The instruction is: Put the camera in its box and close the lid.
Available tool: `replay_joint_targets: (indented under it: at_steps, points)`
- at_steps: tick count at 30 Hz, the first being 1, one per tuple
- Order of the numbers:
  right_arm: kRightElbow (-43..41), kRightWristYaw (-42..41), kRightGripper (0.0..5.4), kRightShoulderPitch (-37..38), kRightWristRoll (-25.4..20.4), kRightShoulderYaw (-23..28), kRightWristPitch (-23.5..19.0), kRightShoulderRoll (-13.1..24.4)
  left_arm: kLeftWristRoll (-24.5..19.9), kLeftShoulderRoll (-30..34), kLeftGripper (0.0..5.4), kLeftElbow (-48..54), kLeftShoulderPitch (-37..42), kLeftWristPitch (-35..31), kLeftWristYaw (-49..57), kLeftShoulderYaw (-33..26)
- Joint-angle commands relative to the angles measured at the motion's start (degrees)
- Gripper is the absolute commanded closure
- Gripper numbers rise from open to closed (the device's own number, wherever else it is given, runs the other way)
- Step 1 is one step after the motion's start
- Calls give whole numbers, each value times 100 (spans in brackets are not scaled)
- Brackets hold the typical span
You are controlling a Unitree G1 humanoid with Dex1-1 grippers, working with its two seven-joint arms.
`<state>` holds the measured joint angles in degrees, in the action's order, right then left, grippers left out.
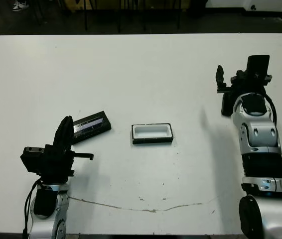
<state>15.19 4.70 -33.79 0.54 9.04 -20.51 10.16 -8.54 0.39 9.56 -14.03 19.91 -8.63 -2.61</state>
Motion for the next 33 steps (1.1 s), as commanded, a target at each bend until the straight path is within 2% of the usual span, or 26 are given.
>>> replay_joint_targets:
  at_steps: [1,3,8,11,16,23,33]
  points:
    - [2,140,81,45,-48,28,-253,-143,31,51,540,-35,-90,-118,23,-21]
    - [13,221,73,54,-66,53,-367,-218,61,58,540,-41,-91,-113,34,-26]
    - [204,297,2,124,-38,27,-370,-300,40,58,540,-39,-93,-138,24,-37]
    - [116,346,2,233,-182,117,-417,-472,54,75,540,-60,-89,-115,9,-40]
    - [-114,400,2,491,-106,-6,-582,-584,20,57,540,-18,-105,-181,16,-30]
    - [-559,576,2,860,-263,88,-788,-902,-11,59,540,-20,-117,-161,-19,-26]
    - [-505,739,2,1193,-364,229,-518,-1121,-53,79,540,-27,-104,-182,-52,-46]
